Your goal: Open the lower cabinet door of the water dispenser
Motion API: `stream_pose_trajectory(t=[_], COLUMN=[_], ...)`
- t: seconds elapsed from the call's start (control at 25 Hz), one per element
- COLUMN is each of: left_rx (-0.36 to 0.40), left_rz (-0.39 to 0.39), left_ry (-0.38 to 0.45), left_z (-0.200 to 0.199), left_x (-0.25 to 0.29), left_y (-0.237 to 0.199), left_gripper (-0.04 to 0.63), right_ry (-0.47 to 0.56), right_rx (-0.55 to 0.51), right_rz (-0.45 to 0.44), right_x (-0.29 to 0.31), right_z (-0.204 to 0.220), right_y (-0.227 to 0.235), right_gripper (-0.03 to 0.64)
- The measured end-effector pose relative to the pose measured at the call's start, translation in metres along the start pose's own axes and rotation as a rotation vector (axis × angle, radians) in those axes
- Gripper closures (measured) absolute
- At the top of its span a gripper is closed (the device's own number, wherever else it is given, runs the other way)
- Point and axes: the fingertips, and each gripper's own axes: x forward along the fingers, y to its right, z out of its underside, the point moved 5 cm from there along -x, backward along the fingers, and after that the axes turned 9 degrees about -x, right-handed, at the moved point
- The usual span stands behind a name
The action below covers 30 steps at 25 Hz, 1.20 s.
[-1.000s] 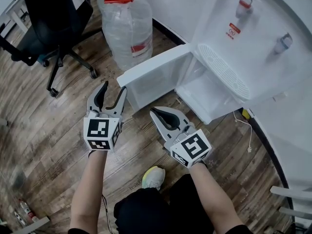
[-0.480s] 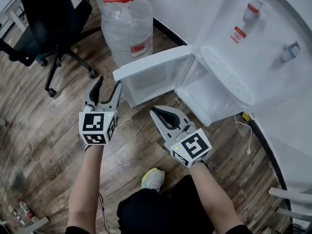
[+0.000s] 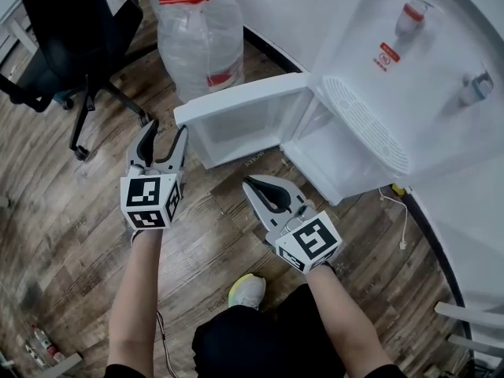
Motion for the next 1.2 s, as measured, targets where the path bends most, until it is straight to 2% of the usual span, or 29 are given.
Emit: stream_pose_trajectory(t=[0.36, 0.88, 1.2], left_rx=[0.009, 0.007, 0.012], left_rz=[-0.014, -0.012, 0.068], left_ry=[-0.002, 0.006, 0.003], left_z=[0.000, -0.005, -0.006], left_x=[0.000, -0.031, -0.057], left_y=[-0.002, 0.014, 0.050], left_gripper=[0.348, 0.348, 0.444], right_ry=[0.006, 0.022, 0.024], right_rx=[0.002, -0.011, -0.016], right_rz=[0.008, 0.033, 0.093], right_x=[-0.005, -0.038, -0.077], right_z=[-0.001, -0.013, -0.020], right_y=[0.005, -0.005, -0.007], right_gripper=[0.592, 0.592, 0.592])
